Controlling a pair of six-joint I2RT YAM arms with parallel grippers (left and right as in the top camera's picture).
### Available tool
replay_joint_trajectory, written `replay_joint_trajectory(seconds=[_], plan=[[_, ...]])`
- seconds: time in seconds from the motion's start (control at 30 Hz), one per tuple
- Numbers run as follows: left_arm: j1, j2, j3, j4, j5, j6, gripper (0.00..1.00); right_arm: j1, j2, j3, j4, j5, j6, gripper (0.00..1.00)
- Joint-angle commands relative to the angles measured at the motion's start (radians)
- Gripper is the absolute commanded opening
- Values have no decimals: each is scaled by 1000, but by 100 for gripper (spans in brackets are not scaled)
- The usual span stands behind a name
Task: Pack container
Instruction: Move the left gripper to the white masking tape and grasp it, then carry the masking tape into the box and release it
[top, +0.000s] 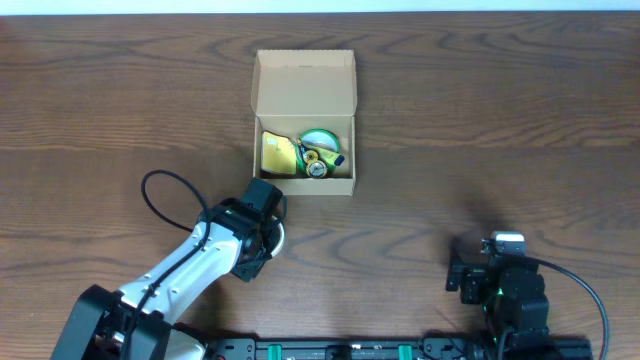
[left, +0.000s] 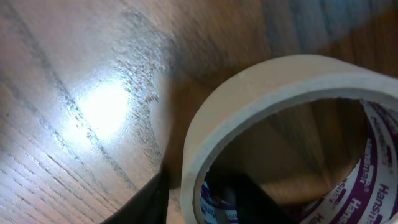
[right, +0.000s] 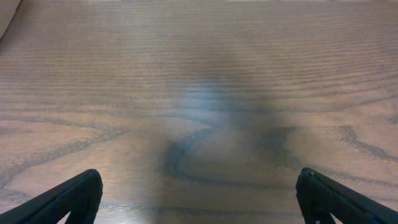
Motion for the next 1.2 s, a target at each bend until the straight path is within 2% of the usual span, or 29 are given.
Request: replay_joint_trajectory(seconds=[0.0,0.07,0.3,0.47,0.57,0.7,0.83,1.0,1.17], plan=[[1,8,-5,0,-3,-11,15,-8,-6,-7,-4,3,-13,99],[1,8,-5,3,-5,-11,6,-8,-6,-7,-4,3,-13,99],[0,-101,-5,-12,-9,4,5,-8,-6,-7,-4,3,-13,99],[0,-355,6,-12,-14,171,6,-8,-6,-7,-4,3,-13,99],[0,-405,72,-13,-64,275,6,-8,-6,-7,-4,3,-13,99],[2,-303,286,-17,-188,474,6,-8,-6,-6,-4,3,-13,99],[16,-119,492,-69,-283,560,5,-8,-6,-7,-4,3,-13,99],[105,102,641,-110,-217,646,6,-8,-6,-6,-4,3,-13,99],[130,212,659,-103,-144,653,6,-8,-6,-7,-4,3,-13,99]])
